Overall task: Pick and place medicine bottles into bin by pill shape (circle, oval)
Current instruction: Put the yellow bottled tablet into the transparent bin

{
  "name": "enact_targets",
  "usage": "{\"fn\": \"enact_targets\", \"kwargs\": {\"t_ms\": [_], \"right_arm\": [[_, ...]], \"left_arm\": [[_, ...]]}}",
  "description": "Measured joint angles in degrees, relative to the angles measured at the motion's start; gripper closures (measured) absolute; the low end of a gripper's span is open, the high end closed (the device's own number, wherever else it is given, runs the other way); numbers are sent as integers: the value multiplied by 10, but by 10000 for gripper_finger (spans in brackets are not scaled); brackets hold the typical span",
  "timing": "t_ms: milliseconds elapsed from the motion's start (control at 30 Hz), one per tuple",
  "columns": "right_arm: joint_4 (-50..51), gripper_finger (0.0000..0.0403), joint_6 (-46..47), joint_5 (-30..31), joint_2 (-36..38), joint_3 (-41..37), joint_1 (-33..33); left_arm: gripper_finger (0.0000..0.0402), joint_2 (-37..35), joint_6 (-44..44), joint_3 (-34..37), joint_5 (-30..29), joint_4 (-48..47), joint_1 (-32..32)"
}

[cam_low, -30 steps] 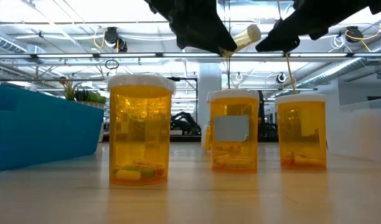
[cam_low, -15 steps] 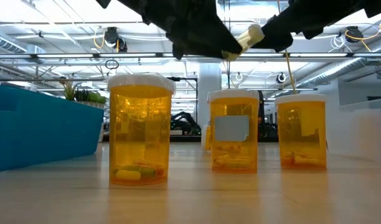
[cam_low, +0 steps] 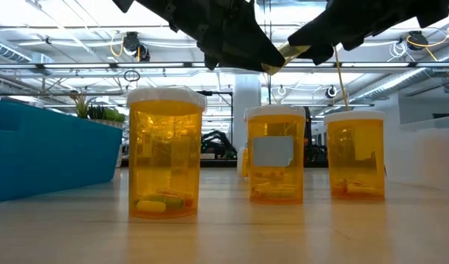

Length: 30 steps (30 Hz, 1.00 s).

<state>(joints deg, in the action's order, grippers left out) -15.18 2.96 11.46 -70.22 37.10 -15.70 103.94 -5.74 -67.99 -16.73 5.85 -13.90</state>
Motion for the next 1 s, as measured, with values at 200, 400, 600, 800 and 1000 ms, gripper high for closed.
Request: {"fn": "enact_targets", "kwargs": {"t_ms": [200, 400, 600, 800, 1000], "right_arm": [[0, 263, 0, -25, 2, 0, 0], [0, 283, -6, -26, 2, 0, 0], [0, 282, -6, -26, 4, 0, -2], [15, 252, 6, -24, 20, 0, -5], [34, 244, 5, -25, 40, 0, -5]], "left_arm": [[291, 0, 0, 0, 0, 1, 0], [291, 0, 3, 0, 0, 1, 0], [291, 0, 5, 0, 0, 3, 0], [291, 0, 5, 0, 0, 5, -1], [291, 0, 6, 0, 0, 8, -1]]}}
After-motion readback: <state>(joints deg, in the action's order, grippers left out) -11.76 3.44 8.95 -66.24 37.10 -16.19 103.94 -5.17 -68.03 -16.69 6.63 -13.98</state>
